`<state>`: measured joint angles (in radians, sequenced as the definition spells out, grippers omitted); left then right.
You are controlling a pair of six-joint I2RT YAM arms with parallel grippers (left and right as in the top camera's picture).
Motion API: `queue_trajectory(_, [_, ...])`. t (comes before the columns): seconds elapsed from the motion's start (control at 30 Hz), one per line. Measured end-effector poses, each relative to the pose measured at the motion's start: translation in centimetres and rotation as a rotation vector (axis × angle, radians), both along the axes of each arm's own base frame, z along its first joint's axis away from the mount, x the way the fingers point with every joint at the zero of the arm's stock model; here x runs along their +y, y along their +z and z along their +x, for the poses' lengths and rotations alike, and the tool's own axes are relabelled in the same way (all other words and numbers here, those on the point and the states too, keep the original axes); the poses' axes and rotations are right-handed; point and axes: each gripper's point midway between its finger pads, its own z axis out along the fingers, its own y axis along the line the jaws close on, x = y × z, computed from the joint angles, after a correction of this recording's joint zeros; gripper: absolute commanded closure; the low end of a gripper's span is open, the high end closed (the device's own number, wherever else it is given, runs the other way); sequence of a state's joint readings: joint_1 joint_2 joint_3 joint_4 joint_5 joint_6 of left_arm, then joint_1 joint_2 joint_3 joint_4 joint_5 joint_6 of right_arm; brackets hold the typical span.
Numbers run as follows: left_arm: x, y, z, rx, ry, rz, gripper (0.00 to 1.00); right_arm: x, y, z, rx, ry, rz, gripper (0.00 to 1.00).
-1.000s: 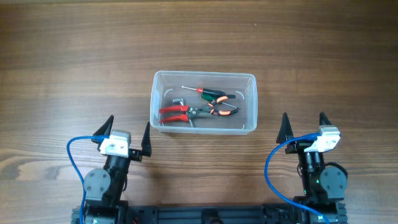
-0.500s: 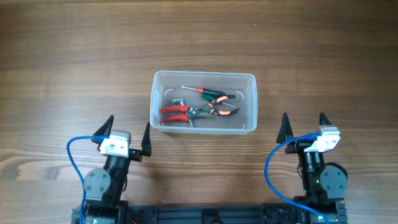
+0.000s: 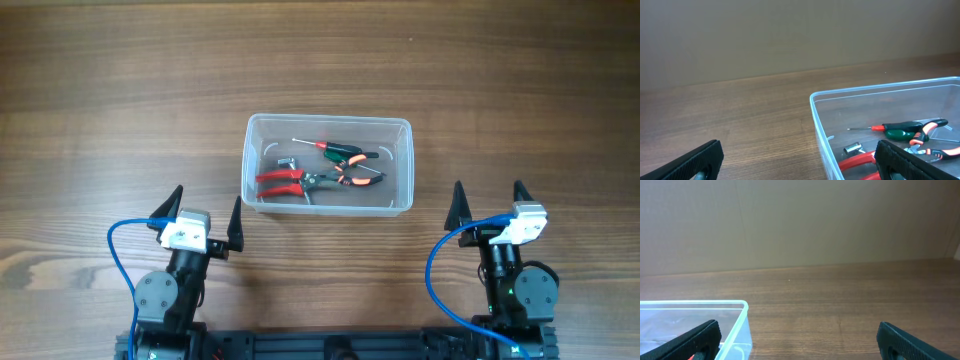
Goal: Pack container
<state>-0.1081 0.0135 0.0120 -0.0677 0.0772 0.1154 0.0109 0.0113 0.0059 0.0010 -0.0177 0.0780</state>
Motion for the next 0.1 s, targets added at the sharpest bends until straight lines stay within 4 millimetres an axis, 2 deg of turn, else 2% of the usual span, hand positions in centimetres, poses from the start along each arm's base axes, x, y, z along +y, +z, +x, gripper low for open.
queue_trajectory(0.1, [-0.01,0.00,0.00,0.000,0.000,0.000,0.00,0.00,0.00,0.00,0.000,0.000,0.000,0.00])
